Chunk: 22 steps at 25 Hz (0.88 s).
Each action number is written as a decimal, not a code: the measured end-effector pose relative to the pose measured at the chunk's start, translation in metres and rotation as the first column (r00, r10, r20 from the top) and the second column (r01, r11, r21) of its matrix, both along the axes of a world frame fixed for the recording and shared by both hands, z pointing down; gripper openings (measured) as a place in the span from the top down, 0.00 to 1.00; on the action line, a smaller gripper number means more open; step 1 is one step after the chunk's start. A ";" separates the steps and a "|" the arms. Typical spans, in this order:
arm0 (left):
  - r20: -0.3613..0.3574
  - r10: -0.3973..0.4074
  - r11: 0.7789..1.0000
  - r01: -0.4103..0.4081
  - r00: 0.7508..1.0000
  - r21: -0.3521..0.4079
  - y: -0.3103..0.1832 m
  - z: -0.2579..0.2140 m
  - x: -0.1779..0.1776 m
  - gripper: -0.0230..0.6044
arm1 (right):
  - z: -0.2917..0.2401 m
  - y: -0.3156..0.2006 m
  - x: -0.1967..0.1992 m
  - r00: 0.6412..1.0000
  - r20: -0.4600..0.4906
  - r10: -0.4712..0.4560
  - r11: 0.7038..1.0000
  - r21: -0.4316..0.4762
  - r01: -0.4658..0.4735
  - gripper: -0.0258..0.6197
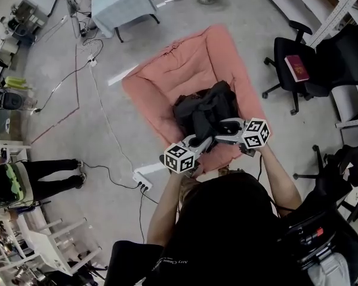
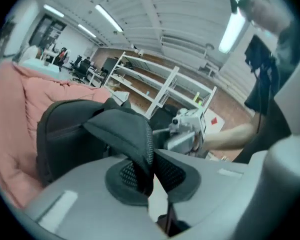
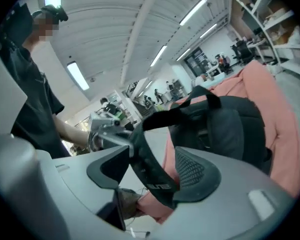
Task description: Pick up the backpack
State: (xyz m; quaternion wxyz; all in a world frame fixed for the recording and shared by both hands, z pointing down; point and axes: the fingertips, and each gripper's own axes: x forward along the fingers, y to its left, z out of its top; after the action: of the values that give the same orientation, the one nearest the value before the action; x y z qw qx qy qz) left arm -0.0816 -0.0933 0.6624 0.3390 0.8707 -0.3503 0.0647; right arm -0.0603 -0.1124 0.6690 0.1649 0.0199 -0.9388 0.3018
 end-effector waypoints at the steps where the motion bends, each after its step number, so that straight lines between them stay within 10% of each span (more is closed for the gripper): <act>1: -0.077 0.001 1.000 -0.001 0.997 -0.002 -0.002 -0.012 -0.002 0.93 | 0.000 0.010 -0.005 0.998 -0.008 -0.057 0.998 0.023 0.057 0.49; 6: -0.248 -0.004 1.000 0.009 0.969 0.020 -0.007 -0.040 -0.016 0.92 | -0.005 0.036 -0.036 0.983 -0.009 -0.181 0.983 0.030 0.181 0.58; 9: -0.274 -0.066 0.997 0.071 0.960 0.008 -0.015 -0.039 -0.029 0.89 | -0.014 0.064 -0.041 0.955 0.038 -0.293 0.954 -0.051 0.295 0.87; 18: -0.455 -0.084 0.995 0.051 0.887 -0.083 -0.027 -0.045 -0.020 0.85 | -0.035 0.072 -0.056 0.954 0.156 -0.255 0.960 -0.081 0.270 0.78; 22: -0.336 -0.009 0.999 -0.003 0.942 -0.037 -0.026 -0.035 -0.001 0.81 | -0.023 0.087 -0.061 0.954 0.096 -0.285 0.948 -0.121 0.296 0.90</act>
State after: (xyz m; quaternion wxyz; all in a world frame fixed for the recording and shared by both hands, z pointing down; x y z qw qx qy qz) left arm -0.0823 -0.1189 0.6269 0.4100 0.8620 -0.2874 -0.0789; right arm -0.1214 -0.0249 0.6457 0.1720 -0.1415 -0.9147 0.3373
